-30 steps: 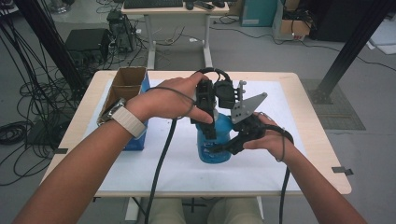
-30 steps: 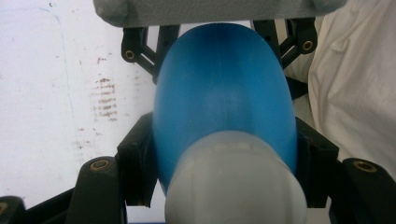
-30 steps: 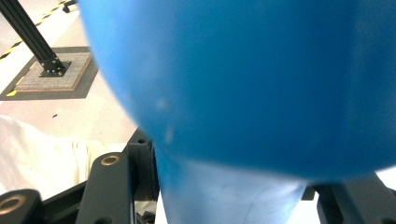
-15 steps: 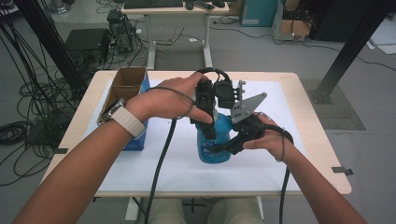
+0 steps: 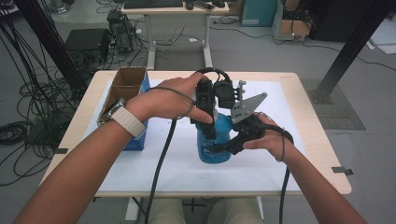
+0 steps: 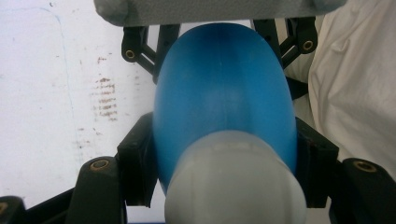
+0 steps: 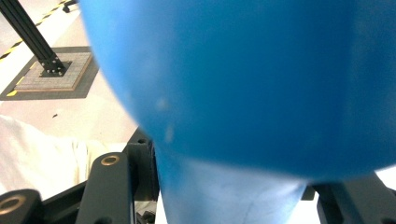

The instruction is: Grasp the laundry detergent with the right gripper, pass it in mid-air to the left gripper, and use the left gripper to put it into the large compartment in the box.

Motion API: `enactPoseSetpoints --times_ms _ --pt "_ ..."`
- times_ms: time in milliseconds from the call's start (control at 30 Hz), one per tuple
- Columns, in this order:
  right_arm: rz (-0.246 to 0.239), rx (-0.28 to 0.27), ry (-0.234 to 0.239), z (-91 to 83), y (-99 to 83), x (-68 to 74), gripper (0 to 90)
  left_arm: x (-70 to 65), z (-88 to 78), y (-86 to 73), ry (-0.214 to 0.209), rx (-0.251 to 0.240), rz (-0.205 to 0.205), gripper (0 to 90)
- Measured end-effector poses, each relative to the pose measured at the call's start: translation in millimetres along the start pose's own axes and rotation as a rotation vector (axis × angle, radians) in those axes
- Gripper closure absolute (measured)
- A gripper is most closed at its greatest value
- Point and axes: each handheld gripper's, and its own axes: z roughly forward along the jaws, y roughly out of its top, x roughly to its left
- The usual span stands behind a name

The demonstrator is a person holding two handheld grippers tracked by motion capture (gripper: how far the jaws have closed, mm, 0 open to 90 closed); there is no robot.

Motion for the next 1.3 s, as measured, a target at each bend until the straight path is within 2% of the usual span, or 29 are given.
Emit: enactPoseSetpoints --times_ms 1267,1300 --pt "0.01 0.007 -0.012 0.2 -0.9 -0.8 43.1 1.3 1.7 -1.4 0.003 -0.005 -0.005 37.2" --pt "0.001 0.003 0.001 1.0 -1.1 -1.8 43.1 1.5 1.8 -1.5 0.002 -0.008 -0.007 37.2"
